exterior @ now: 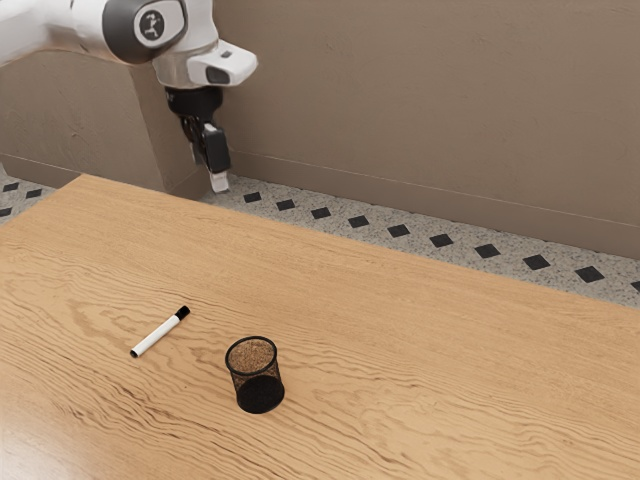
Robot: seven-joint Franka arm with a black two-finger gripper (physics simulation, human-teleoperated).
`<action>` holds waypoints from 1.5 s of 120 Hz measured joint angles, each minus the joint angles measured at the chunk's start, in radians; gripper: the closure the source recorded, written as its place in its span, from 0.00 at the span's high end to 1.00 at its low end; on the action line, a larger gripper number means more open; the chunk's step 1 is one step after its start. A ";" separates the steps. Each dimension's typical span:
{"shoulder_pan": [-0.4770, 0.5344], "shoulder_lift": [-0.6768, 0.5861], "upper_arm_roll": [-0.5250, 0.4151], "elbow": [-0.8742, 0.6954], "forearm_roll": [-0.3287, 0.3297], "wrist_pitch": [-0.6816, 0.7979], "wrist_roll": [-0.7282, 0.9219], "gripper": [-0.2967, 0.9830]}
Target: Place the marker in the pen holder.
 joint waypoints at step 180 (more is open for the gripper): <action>0.199 0.357 0.135 -0.430 -0.022 0.819 -0.195 0.51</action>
